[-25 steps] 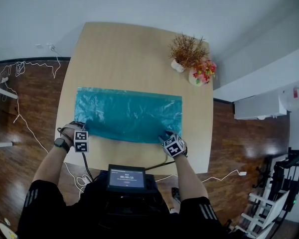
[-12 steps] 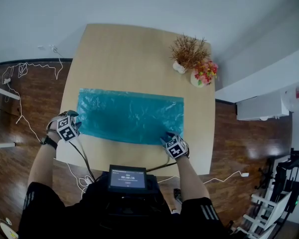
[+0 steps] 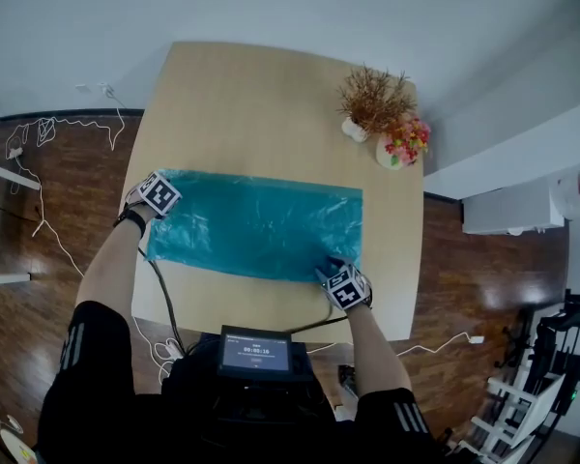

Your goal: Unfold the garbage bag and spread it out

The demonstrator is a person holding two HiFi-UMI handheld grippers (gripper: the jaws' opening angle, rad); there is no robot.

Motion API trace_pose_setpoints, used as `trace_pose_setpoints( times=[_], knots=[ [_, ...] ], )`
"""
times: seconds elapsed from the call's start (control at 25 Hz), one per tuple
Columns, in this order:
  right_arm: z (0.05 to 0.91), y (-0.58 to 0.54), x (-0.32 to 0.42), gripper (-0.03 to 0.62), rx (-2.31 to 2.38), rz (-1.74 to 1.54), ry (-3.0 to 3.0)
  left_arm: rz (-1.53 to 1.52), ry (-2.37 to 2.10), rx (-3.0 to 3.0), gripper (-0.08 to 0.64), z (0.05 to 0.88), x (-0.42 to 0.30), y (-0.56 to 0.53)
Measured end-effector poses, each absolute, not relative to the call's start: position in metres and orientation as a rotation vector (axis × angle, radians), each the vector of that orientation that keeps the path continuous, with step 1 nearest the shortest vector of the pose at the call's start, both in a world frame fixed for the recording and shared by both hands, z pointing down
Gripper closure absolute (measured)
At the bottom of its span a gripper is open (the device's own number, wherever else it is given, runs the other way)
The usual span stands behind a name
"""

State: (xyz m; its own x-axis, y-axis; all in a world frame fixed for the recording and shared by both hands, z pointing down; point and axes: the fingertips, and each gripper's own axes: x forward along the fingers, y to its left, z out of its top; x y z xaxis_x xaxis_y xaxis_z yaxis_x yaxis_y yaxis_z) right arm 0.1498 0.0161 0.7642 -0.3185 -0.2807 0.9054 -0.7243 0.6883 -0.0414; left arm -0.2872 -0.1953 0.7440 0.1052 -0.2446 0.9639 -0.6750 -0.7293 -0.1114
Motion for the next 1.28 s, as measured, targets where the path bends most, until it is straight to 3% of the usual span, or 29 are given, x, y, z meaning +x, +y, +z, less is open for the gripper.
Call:
trace_pose_setpoints(
  times=[0.24, 0.36, 0.56, 1.28],
  knots=[
    [0.764, 0.016, 0.149, 0.377, 0.808, 0.564, -1.912, 1.687, -0.955, 1.900, 0.398, 0.756, -0.304, -0.208],
    [0.763, 0.016, 0.149, 0.377, 0.809, 0.564, -1.921, 1.538, -0.905, 1.916, 0.432, 0.764, -0.291, -0.205],
    [0.763, 0.017, 0.148, 0.377, 0.803, 0.543, -1.932, 1.576, -0.807, 1.965, 0.560, 0.767, -0.280, -0.198],
    [0.758, -0.058, 0.190, 0.385, 0.942, 0.498, -1.921, 1.485, -0.989, 2.027, 0.560, 0.745, -0.233, -0.286]
  ],
)
